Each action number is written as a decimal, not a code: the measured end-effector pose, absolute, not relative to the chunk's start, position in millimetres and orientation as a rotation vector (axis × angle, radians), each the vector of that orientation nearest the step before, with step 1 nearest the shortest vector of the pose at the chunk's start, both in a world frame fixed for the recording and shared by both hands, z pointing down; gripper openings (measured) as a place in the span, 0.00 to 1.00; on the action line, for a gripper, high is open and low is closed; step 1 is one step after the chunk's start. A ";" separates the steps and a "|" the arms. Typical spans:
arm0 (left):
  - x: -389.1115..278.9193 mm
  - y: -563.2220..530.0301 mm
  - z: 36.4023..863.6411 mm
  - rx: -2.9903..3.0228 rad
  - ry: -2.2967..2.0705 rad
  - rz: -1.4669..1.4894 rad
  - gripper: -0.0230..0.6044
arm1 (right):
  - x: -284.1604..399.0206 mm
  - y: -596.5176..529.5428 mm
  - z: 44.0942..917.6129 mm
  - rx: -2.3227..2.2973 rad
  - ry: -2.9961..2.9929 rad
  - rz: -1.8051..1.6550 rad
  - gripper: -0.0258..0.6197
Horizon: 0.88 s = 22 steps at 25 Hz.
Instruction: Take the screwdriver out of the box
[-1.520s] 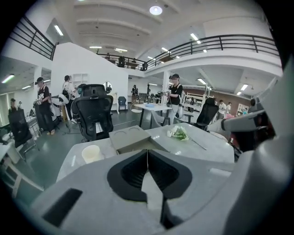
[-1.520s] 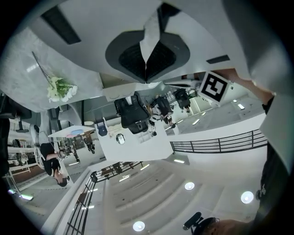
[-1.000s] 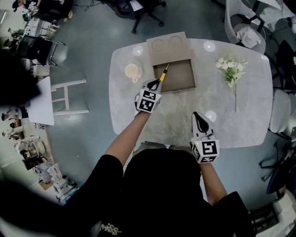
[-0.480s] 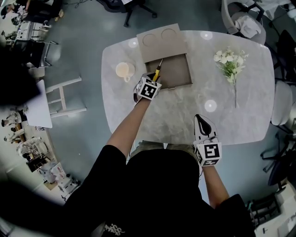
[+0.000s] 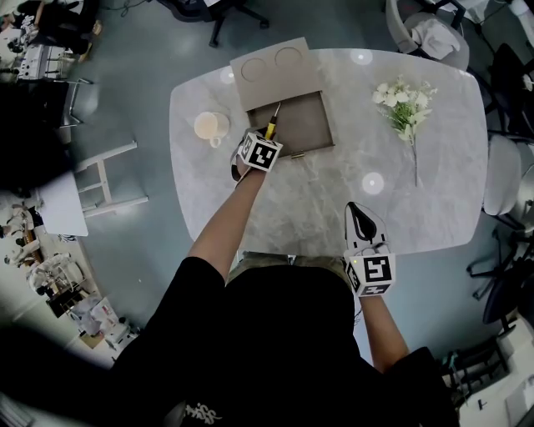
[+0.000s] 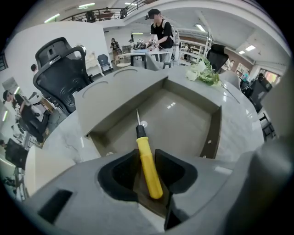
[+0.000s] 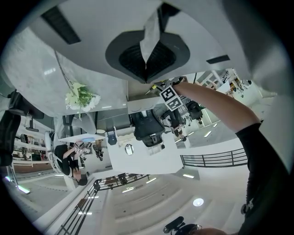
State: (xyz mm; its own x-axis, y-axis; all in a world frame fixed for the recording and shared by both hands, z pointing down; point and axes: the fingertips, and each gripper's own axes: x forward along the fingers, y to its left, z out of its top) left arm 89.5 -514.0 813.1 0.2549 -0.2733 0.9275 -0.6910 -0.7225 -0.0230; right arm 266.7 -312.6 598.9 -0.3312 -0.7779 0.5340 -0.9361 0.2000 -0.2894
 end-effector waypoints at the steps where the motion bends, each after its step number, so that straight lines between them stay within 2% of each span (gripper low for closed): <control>1: 88.6 -514.2 813.8 2.140 -0.880 1.467 0.23 | 267.2 -312.3 597.8 1.638 -2.205 0.841 0.06; 8: 89.5 -506.1 815.1 2.168 -0.797 1.557 0.20 | 272.3 -302.3 589.0 1.679 -2.184 0.819 0.06; 15: 95.4 -515.0 776.0 2.233 -0.825 1.343 0.18 | 285.2 -289.5 584.4 1.737 -2.150 0.797 0.06; 22: 102.2 -480.1 719.0 2.343 -0.798 1.198 0.18 | 275.5 -282.3 563.4 1.779 -2.182 0.731 0.06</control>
